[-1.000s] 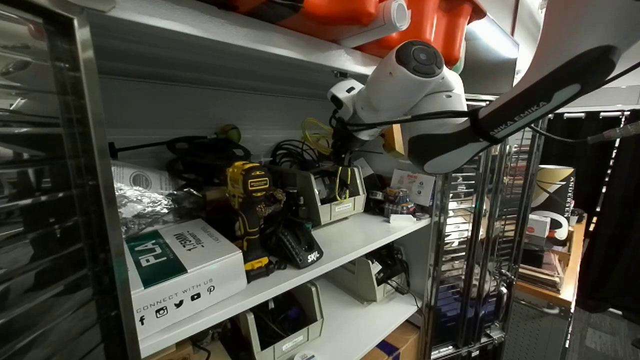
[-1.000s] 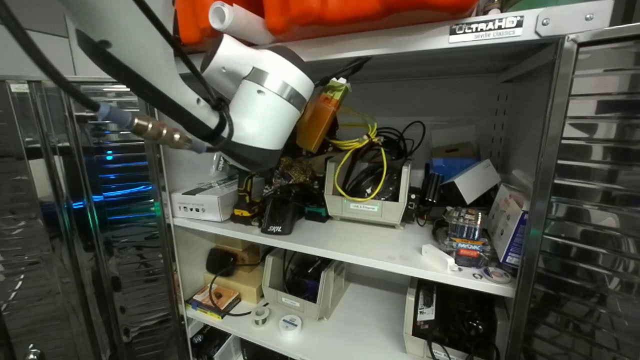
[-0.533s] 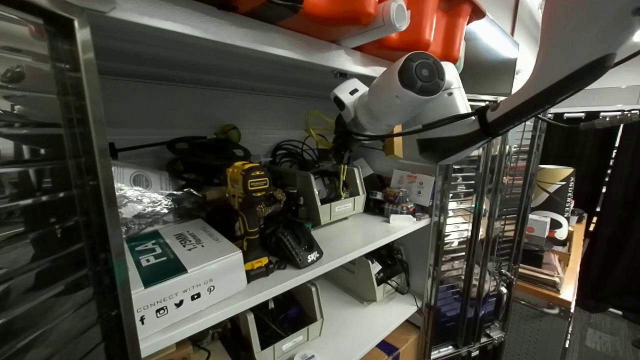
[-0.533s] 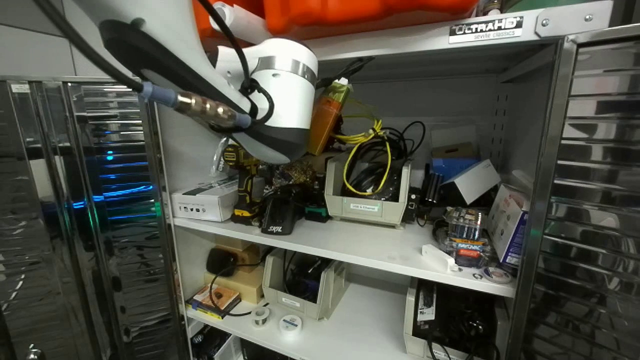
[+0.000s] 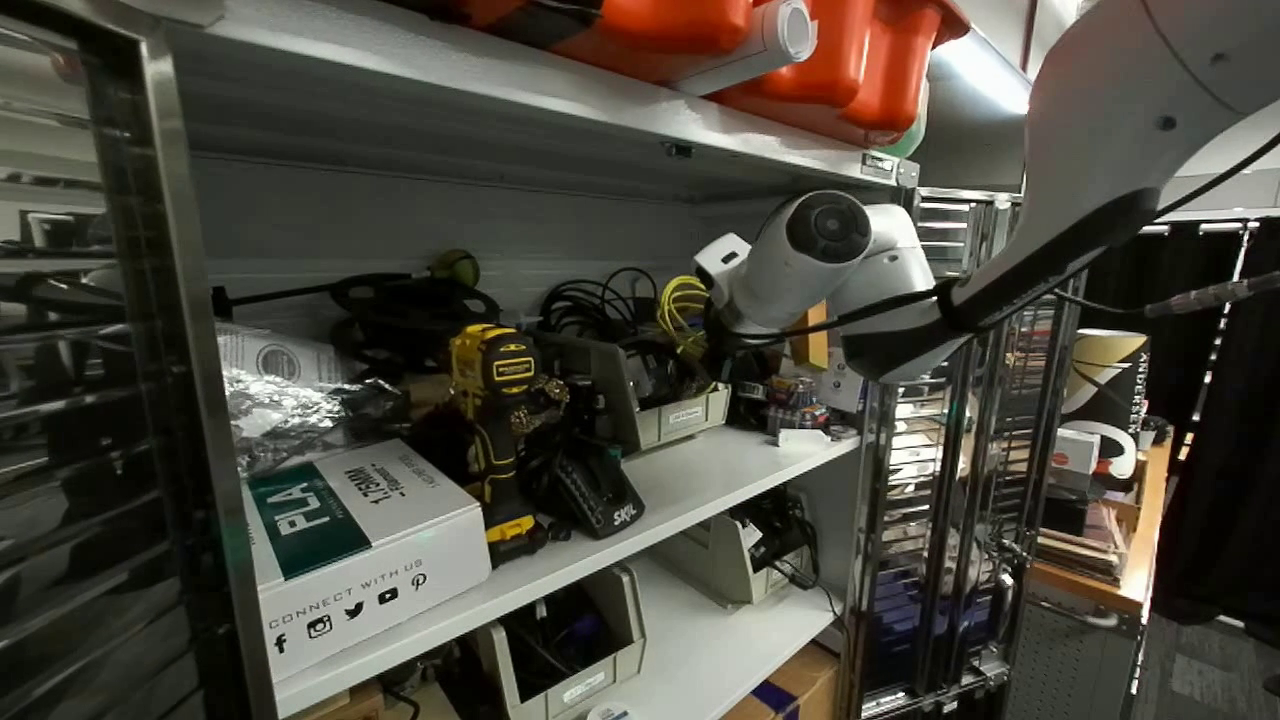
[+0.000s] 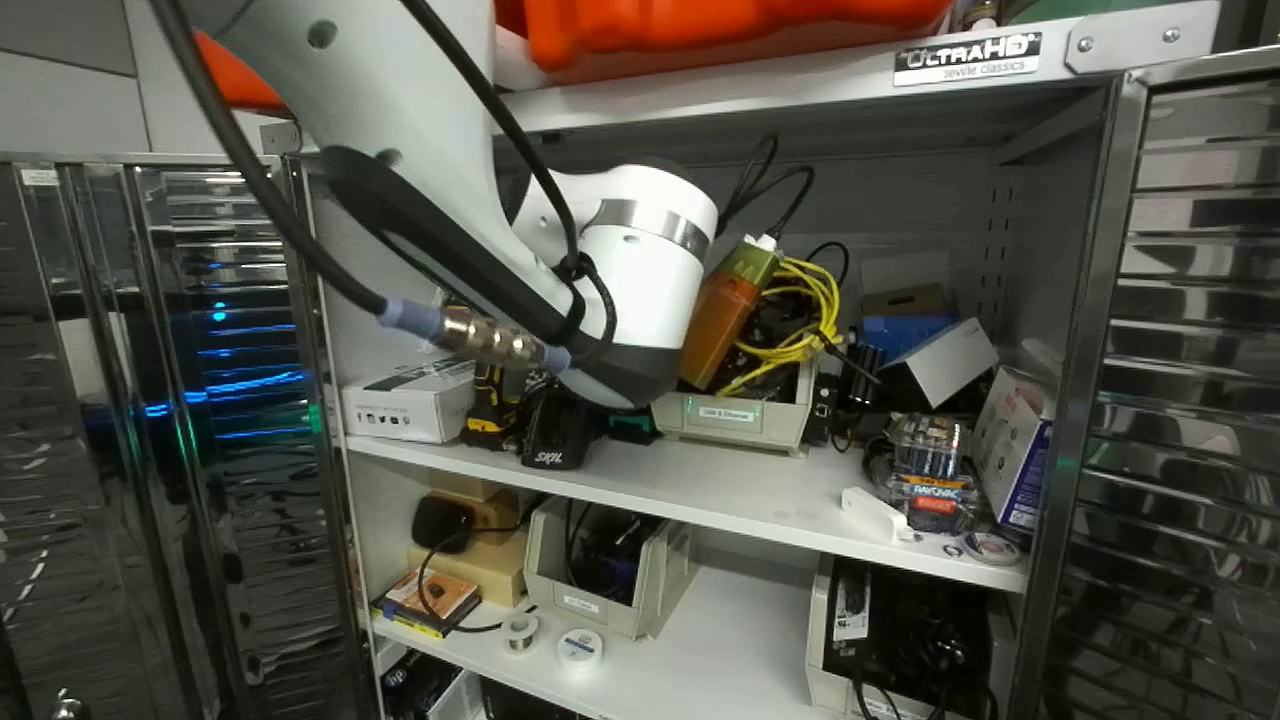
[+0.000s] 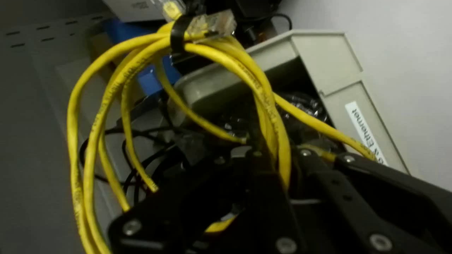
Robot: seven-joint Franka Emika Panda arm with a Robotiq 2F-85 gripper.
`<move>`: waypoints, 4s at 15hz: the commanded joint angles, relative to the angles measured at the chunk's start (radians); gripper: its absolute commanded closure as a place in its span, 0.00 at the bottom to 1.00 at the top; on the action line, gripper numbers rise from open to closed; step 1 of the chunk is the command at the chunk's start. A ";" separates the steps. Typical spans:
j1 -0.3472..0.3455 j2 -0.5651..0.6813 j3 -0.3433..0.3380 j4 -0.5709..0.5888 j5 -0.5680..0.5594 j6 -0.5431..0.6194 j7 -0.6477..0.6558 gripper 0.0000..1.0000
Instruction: Place the yellow cable on the first shelf inside the toolbox
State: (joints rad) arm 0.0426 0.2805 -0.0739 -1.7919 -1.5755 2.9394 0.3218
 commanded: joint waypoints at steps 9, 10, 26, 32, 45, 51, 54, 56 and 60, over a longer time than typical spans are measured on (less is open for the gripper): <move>-0.009 0.115 0.112 0.141 0.412 -0.086 -0.398 0.89; 0.001 0.112 0.118 0.150 0.406 -0.111 -0.405 0.89; 0.117 0.151 0.115 0.251 0.104 -0.476 -0.339 0.88; 0.093 0.197 0.150 0.241 0.214 -0.479 -0.610 0.88; 0.086 0.142 0.186 0.197 0.428 -0.481 -0.797 0.09; 0.091 0.140 0.182 0.234 0.506 -0.487 -0.791 0.00; 0.093 0.163 0.171 0.284 0.528 -0.499 -0.756 0.00; 0.096 0.169 0.162 0.305 0.546 -0.536 -0.738 0.00; 0.081 0.150 0.177 0.295 0.657 -0.618 -0.776 0.00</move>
State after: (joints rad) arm 0.1338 0.4314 0.0901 -1.5244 -1.0000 2.3703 -0.4159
